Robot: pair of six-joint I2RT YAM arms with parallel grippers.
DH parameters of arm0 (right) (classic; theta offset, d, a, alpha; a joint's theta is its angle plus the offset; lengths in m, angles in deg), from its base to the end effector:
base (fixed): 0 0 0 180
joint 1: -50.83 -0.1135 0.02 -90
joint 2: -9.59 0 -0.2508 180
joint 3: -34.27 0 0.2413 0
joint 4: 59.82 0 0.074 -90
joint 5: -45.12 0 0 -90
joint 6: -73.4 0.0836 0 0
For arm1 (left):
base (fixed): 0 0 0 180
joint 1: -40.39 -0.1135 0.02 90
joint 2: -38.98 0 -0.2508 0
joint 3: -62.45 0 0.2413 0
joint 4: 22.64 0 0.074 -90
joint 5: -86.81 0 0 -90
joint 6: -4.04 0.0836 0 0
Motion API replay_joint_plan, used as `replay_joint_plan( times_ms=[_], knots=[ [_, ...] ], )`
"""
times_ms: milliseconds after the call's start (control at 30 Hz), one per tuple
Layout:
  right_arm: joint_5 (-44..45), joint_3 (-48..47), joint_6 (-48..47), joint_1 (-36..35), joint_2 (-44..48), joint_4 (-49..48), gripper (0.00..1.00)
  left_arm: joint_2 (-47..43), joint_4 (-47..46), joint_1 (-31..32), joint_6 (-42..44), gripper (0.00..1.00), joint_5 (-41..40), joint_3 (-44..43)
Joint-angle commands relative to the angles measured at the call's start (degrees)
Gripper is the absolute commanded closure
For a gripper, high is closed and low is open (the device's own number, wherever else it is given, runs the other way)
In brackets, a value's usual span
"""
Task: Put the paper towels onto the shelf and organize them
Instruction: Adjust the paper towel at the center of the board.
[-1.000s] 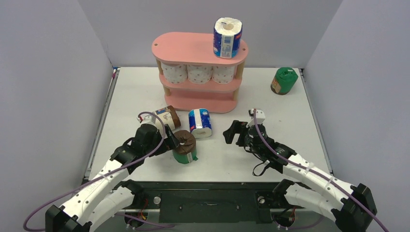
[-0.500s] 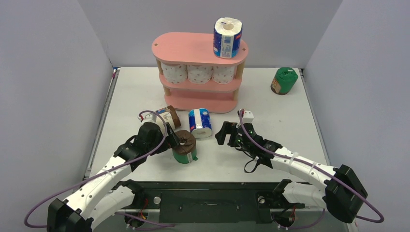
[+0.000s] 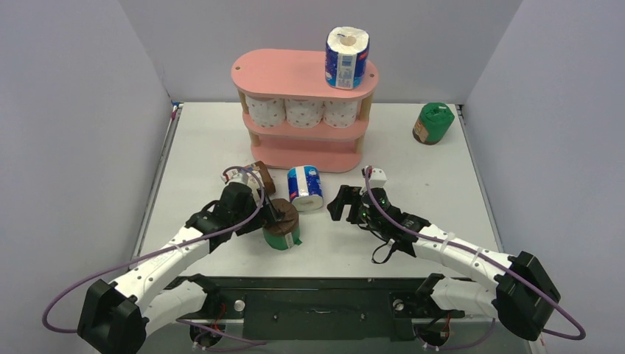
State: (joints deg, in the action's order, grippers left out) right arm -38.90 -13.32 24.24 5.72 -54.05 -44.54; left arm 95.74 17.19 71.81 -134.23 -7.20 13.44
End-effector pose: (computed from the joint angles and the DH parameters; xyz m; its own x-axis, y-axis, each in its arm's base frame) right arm 0.2001 0.1885 0.1898 -0.6973 0.2215 -0.6817 -0.2456 0.8196 0.5176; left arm 0.1974 -0.1138 0.1745 -0.7774 -0.3975 -0.4875 -0.1508 0.8702 -0.4691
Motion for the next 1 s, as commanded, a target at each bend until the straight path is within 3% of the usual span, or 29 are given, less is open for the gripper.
replay_joint_plan(
  times_ms=[0, 433, 800, 967],
  knots=[
    [1.0, -0.1, 0.0, -0.3, 1.9, -1.7, 0.15, 1.2, -2.5, 0.3, 1.8, 0.20, 0.7, -3.3],
    [2.3, -0.9, -0.5, -0.3, 3.2, 1.6, 0.15, 3.7, -4.4, 1.1, 3.0, 0.35, 4.8, -2.0],
    [5.5, -2.9, -2.4, -0.3, 6.5, 5.7, 0.15, -3.7, -4.9, 1.0, 3.4, 0.61, 5.5, -1.6],
    [8.1, -3.6, -3.2, -0.3, 9.1, 7.4, 0.15, -6.7, -3.5, 0.4, 3.8, 0.67, 7.9, -4.4]
  ],
)
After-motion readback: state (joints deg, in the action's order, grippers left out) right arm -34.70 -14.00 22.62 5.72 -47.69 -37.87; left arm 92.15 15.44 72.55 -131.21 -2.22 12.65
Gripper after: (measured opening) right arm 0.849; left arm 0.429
